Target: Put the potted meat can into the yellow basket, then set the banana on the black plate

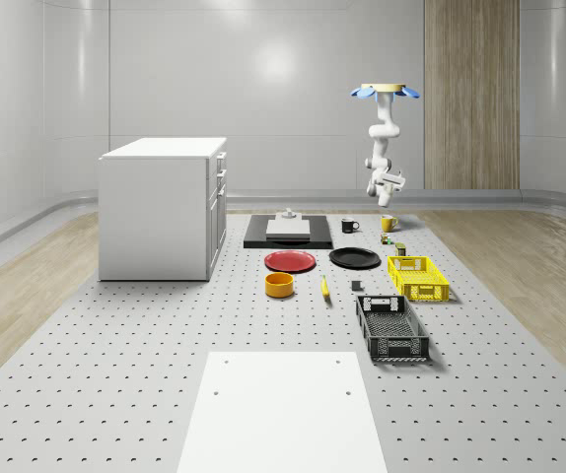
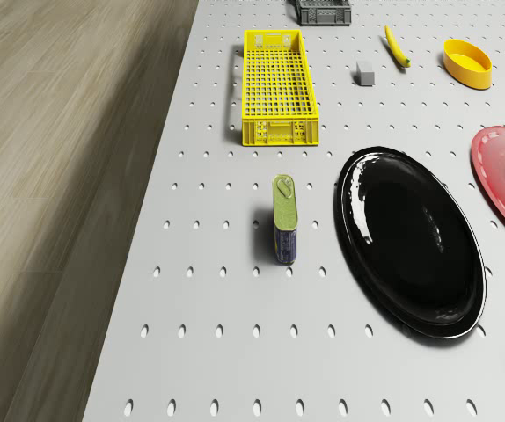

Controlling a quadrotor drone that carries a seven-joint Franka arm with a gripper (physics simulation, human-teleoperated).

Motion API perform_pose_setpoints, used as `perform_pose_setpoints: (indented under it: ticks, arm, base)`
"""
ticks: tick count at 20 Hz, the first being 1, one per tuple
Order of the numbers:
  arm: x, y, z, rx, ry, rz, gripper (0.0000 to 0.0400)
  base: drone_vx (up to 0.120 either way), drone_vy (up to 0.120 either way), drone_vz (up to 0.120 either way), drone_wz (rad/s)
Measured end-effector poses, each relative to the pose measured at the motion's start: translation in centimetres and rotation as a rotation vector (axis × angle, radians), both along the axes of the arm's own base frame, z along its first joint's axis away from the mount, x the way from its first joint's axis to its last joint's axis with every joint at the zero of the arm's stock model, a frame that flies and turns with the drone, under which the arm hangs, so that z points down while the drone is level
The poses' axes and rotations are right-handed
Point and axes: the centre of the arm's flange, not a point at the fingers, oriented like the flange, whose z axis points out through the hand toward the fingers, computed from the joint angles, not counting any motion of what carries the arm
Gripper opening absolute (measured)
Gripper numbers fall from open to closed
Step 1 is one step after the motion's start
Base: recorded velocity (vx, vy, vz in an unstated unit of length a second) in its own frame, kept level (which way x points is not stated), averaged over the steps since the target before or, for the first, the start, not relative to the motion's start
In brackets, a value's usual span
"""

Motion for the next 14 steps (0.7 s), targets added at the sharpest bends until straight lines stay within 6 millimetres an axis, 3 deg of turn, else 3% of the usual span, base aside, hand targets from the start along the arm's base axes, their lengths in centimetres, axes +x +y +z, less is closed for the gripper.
perform_pose_setpoints:
  ticks: [5, 9, 11, 14]
  arm:
    - [0.0, 3.6, -2.4, -0.44, -0.002, -0.014, 0.04]
    - [0.2, 6.3, -7.6, -1.036, -0.002, -0.034, 0.04]
    - [0.3, 6.3, -11.1, -1.382, -0.002, -0.046, 0.04]
    - [0.5, 4.3, -15.4, -1.863, 0.0, -0.063, 0.04]
  base:
    - [0.12, 0.0, 0.0, 0.0]
    - [0.12, 0.0, 0.0, 0.0]
    - [0.12, 0.0, 0.0, 0.0]
    - [0.12, 0.0, -0.067, 0.0]
